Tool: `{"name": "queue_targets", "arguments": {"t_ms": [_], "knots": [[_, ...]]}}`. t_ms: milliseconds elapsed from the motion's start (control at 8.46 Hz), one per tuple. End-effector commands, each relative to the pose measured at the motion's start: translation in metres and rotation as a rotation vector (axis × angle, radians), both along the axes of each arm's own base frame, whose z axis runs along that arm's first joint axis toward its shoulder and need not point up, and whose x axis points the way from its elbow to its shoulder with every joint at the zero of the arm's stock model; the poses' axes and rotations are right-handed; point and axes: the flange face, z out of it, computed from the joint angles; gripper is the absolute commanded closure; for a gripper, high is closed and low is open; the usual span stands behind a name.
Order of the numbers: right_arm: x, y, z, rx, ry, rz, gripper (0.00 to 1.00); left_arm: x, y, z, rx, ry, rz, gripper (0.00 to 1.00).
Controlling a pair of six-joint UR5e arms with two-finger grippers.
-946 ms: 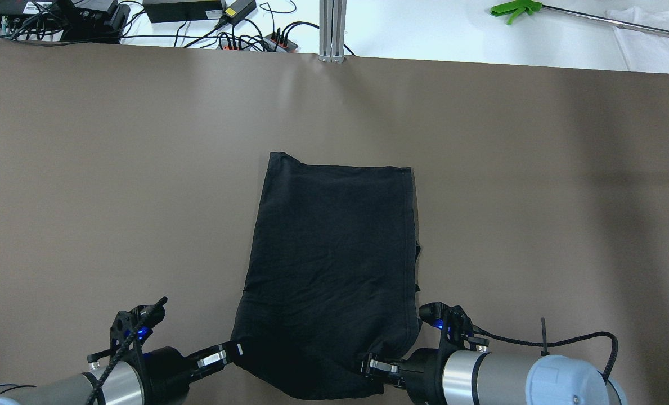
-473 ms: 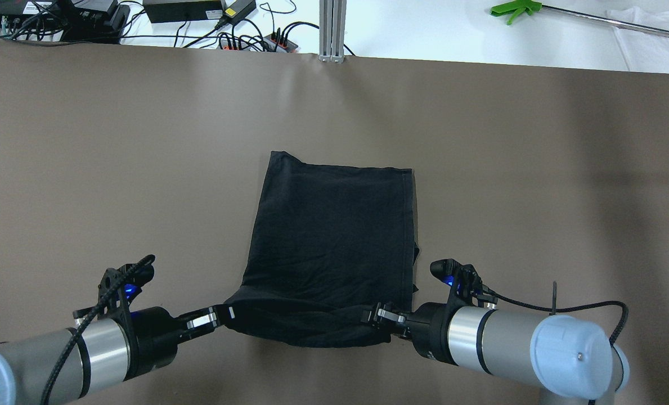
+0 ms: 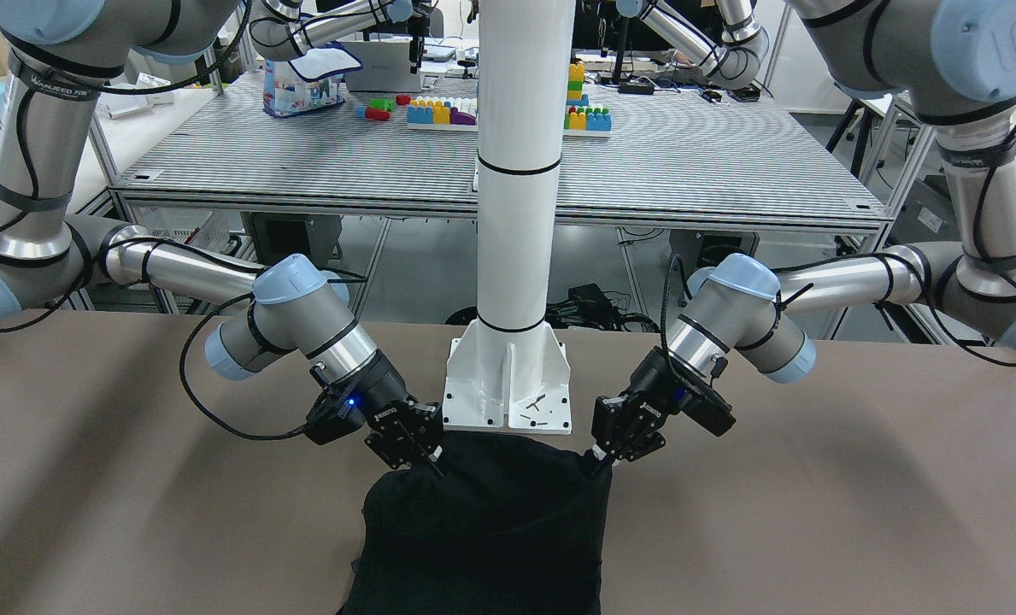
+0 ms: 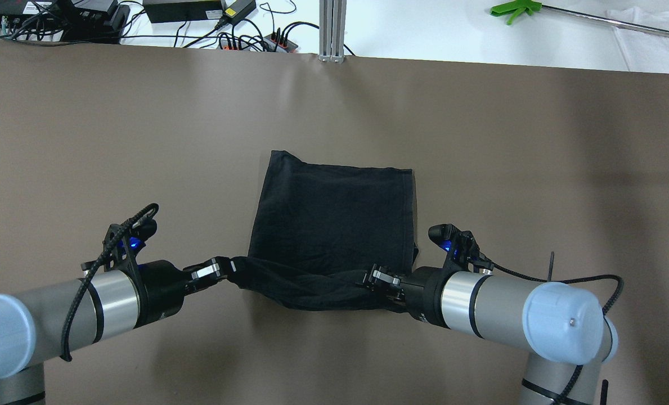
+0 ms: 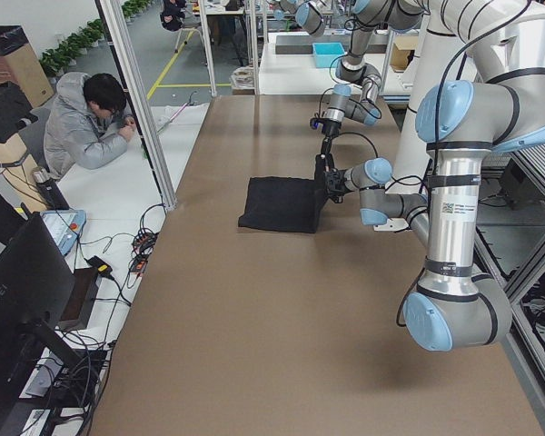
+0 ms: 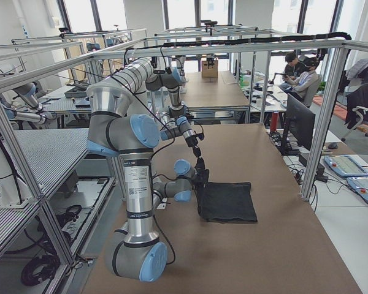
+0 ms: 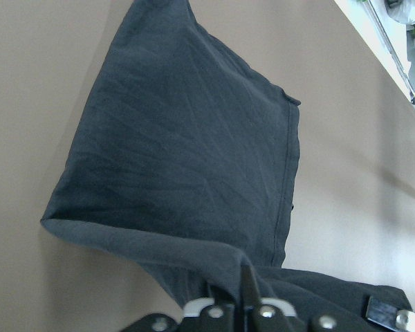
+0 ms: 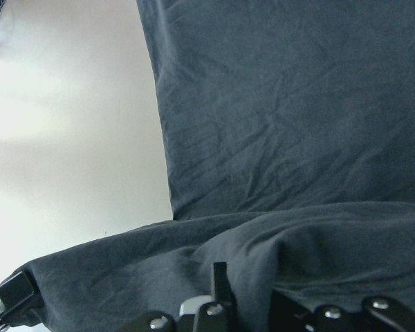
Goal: Fold clothes
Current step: 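Lift the near edge with both grippers and fold it toward the far edge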
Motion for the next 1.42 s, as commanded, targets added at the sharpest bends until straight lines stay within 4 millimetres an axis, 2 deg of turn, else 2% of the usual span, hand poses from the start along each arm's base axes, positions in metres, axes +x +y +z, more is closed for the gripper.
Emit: {"name": "queue_targets", "arguments": {"t_ms": [0,236,473,709,1064,1301], "knots": [[-0.011,-0.037,0.017,0.023,0.061,0.054,1.00,-0.006,-0.040,0.005,-0.013,-0.017,-0.030,1.00],[-0.007,-0.059,0.029,0.010,0.086,0.090,1.00,0.014,-0.073,0.012,-0.028,-0.045,-0.067,1.00],[-0.014,-0.065,0.025,0.008,0.084,0.096,1.00,0.040,-0.108,0.009,-0.038,-0.063,-0.099,1.00],[-0.037,-0.077,0.016,0.002,0.082,0.098,1.00,0.044,-0.120,0.009,-0.041,-0.068,-0.113,1.00],[-0.035,-0.098,0.023,-0.007,0.103,0.134,1.00,0.035,-0.129,0.009,-0.043,-0.067,-0.132,1.00],[-0.034,-0.104,0.025,-0.010,0.108,0.143,1.00,0.043,-0.134,0.007,-0.044,-0.069,-0.133,1.00]]}}
